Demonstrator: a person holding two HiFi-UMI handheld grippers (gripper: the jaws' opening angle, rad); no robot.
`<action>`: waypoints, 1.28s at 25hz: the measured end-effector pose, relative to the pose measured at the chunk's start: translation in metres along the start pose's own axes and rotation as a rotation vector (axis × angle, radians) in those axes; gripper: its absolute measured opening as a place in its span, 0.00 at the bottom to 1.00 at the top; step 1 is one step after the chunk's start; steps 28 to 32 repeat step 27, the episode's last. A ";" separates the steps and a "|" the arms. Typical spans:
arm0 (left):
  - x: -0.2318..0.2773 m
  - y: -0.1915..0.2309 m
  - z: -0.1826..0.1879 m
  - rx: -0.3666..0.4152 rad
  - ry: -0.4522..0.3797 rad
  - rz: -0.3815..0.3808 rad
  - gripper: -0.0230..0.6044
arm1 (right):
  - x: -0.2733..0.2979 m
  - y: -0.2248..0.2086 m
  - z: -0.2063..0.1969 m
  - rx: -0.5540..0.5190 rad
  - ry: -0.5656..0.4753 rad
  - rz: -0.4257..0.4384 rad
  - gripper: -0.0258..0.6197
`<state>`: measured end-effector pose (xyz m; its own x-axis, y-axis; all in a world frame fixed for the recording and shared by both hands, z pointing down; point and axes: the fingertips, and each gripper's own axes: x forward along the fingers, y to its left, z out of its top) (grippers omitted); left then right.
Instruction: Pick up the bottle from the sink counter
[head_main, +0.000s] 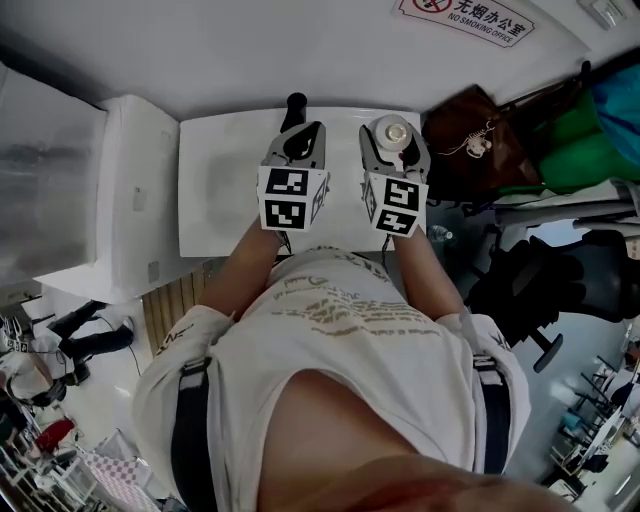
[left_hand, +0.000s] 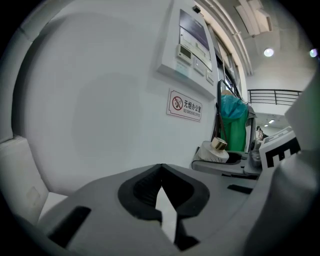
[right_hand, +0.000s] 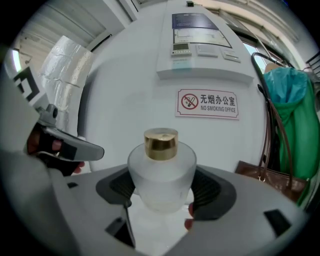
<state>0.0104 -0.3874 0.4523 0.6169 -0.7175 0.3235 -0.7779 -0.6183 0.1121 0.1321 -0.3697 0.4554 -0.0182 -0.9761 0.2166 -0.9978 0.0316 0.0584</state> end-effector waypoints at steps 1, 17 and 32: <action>0.002 -0.003 0.000 0.002 0.001 -0.011 0.07 | -0.002 -0.003 0.000 -0.001 -0.002 -0.007 0.52; 0.015 -0.028 -0.001 0.025 0.013 -0.061 0.07 | -0.025 -0.018 -0.004 0.041 -0.025 -0.026 0.52; 0.009 -0.024 0.001 0.026 0.004 -0.049 0.07 | -0.022 -0.012 -0.006 0.039 -0.019 0.001 0.52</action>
